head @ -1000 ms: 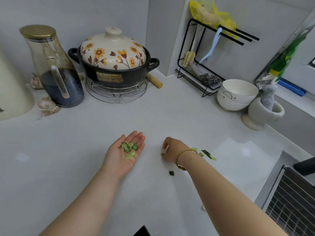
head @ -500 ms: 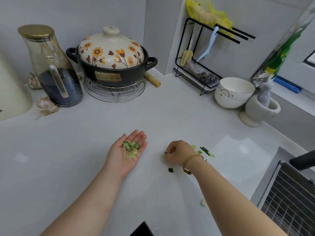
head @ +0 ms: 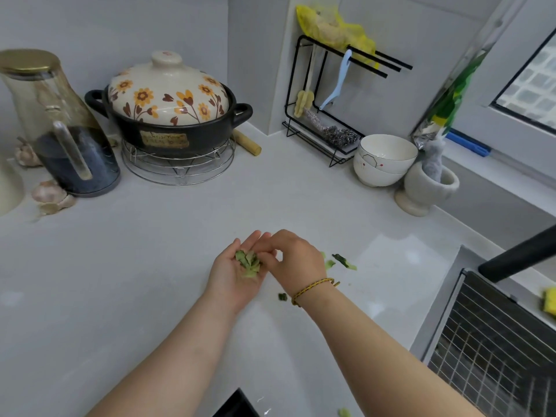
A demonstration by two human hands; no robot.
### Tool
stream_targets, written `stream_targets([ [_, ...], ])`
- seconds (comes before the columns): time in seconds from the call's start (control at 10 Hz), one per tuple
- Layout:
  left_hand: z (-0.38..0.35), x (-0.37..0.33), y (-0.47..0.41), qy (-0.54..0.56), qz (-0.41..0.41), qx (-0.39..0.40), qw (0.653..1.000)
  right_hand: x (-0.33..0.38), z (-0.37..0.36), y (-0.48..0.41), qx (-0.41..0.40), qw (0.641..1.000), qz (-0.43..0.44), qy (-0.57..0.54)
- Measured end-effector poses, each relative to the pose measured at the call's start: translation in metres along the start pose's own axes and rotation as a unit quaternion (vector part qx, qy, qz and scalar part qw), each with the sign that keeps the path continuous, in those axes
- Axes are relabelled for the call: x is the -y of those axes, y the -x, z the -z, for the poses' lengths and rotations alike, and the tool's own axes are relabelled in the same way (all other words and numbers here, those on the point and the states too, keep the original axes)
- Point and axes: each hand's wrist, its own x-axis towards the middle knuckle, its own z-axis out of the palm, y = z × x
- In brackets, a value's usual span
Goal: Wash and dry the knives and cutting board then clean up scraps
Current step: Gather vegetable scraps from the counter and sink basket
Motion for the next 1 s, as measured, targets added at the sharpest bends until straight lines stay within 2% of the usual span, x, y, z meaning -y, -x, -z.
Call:
stream_targets([
  [0.2, -0.003, 0.007, 0.000, 0.011, 0.001, 0.015, 1.000, -0.008, 0.001, 0.004, -0.019, 1.000, -0.013, -0.018],
  [0.3, 0.003, 0.002, -0.002, 0.039, -0.006, 0.026, 0.999, -0.027, 0.006, 0.012, -0.065, 0.995, -0.057, -0.041],
  [0.4, 0.008, -0.001, -0.002, 0.041, -0.012, 0.025, 0.999, -0.042, 0.002, 0.021, 0.030, 0.994, -0.101, 0.014],
  [0.5, 0.010, -0.001, -0.001, 0.036, -0.009, 0.024, 0.999, -0.045, -0.012, 0.026, 0.105, 0.988, -0.097, 0.053],
  [0.6, 0.010, 0.001, 0.000, 0.033, -0.010, 0.024, 0.999, -0.044, -0.025, 0.024, 0.108, 0.985, -0.103, 0.092],
  [0.8, 0.013, 0.000, 0.000, 0.035, -0.020, 0.023, 0.999, -0.045, -0.032, 0.021, 0.121, 0.985, -0.090, 0.085],
  [0.9, 0.013, 0.002, -0.001, 0.029, -0.017, 0.027, 0.999, -0.052, -0.025, 0.020, 0.078, 0.990, -0.115, 0.026],
  [1.0, 0.012, 0.000, -0.003, 0.034, -0.021, 0.028, 0.999, -0.074, -0.006, 0.014, 0.008, 0.983, -0.179, -0.048],
])
